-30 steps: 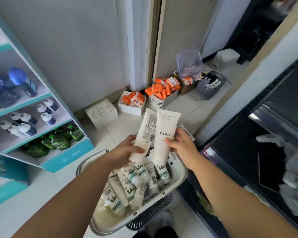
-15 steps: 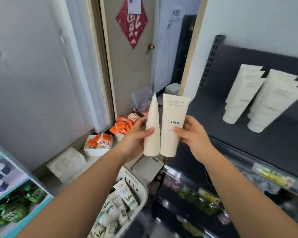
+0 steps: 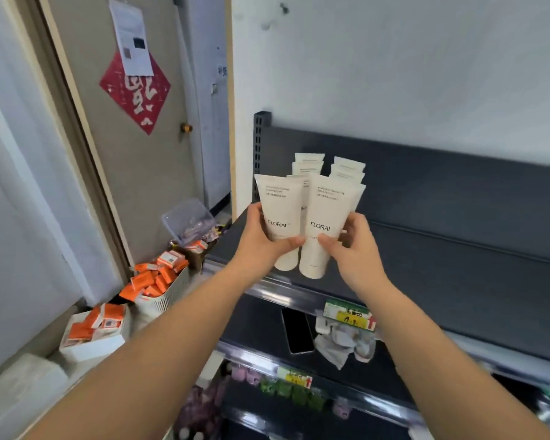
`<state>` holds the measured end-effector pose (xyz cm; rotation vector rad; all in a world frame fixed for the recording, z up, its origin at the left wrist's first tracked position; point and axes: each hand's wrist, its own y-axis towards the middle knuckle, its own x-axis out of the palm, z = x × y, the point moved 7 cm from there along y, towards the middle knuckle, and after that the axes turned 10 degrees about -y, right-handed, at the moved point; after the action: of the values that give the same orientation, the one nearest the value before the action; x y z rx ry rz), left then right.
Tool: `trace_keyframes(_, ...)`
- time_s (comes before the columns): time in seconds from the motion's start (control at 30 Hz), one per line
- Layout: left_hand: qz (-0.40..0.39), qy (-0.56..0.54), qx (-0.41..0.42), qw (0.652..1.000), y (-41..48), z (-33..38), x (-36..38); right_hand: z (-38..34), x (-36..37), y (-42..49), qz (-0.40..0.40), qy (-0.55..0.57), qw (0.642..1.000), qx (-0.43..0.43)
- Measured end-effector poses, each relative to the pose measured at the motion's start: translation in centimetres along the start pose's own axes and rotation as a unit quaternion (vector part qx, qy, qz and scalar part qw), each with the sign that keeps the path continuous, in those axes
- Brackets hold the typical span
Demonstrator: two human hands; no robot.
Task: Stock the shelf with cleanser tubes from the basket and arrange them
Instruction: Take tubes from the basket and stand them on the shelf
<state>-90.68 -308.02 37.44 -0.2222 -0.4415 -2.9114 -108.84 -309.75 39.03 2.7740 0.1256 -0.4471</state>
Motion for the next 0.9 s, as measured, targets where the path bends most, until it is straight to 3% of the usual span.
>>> trace_keyframes(0.17,0.029,0.105,-0.004,0.994,0.9,-3.4,2.7,4.8,-2.2,-0.9,0.042,-0.056,0.996,0.062)
trace_keyframes(0.3,0.049,0.159,-0.001,0.986,1.9,-4.6,3.2,6.0,-1.9,0.0,0.02,-0.073,0.995,0.062)
trace_keyframes(0.63,0.066,0.189,-0.007,0.98,3.7,-5.1,3.0,6.4,-0.8,2.1,0.003,-0.109,0.993,0.05)
trace_keyframes(0.9,0.03,0.244,-0.07,0.967,3.7,-6.0,1.8,7.2,-0.3,2.7,-0.063,-0.11,0.99,0.068)
